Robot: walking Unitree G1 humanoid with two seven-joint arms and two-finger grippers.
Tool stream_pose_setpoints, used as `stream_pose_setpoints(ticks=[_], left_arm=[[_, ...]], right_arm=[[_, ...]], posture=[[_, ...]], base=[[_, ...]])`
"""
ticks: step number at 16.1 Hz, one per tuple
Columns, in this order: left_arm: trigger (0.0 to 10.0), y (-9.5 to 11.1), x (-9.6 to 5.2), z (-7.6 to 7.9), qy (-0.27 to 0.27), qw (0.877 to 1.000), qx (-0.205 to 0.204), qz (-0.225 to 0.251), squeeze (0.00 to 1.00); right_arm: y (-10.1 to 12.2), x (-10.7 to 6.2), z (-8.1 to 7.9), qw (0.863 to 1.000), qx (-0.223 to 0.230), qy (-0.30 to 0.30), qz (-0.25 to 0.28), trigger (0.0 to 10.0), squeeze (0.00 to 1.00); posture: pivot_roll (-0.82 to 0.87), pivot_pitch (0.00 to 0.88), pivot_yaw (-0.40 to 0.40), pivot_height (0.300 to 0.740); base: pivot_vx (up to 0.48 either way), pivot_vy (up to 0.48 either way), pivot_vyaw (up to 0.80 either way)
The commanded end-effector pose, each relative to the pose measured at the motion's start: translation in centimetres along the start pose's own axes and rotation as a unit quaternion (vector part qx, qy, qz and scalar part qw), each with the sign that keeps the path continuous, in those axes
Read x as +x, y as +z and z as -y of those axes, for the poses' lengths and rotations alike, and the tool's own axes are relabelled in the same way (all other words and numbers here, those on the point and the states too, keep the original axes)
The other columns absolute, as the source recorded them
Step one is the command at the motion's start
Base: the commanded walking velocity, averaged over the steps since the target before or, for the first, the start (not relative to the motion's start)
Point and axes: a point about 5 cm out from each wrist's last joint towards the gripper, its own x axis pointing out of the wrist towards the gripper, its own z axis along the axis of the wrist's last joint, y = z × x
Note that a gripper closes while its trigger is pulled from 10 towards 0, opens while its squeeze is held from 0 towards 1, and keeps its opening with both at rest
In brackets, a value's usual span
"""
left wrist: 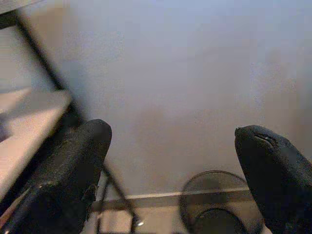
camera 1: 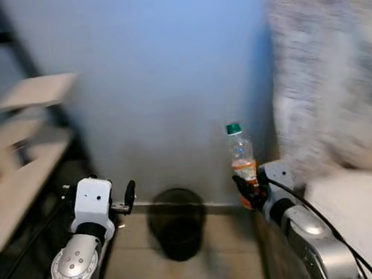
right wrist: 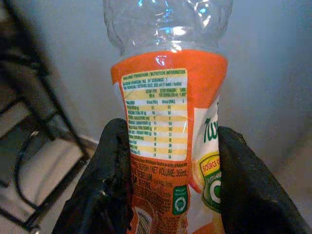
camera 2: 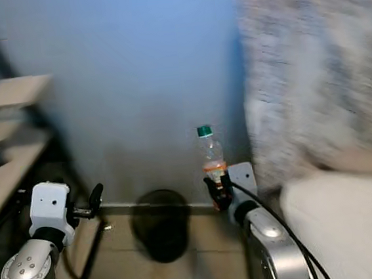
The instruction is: Clean up the room
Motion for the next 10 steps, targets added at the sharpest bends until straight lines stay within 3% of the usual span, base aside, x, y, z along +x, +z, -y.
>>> stream_pose_setpoints(ticks=[1,8,10], left_arm=[[10.0,0.48,0.12,-0.04,-0.004,1.000,0.002,0.008,0.00],[10.0,0.58,-0.22,-0.36,-0.007,1.000,0.011,0.007,0.00],[10.0,0.58,-0.35,-0.41,-0.007,1.000,0.013,0.006,0.00]], right_arm=[[0.28,0.28,-0.28,1.000,0.002,0.007,0.008,10.0,0.00],[0.07,0.57,-0.27,0.999,-0.044,0.032,-0.005,10.0,0.00],[-0.04,0.75,-0.31,0.998,-0.058,0.038,-0.008,10.0,0.00]], posture=[[0.10,0.000,0.022,0.740],[0.12,0.000,0.018,0.740],[0.12,0.000,0.013,0.740]], base=[[0.334,0.000,0.00],[0.338,0.000,0.00],[0.336,0.000,0.58]])
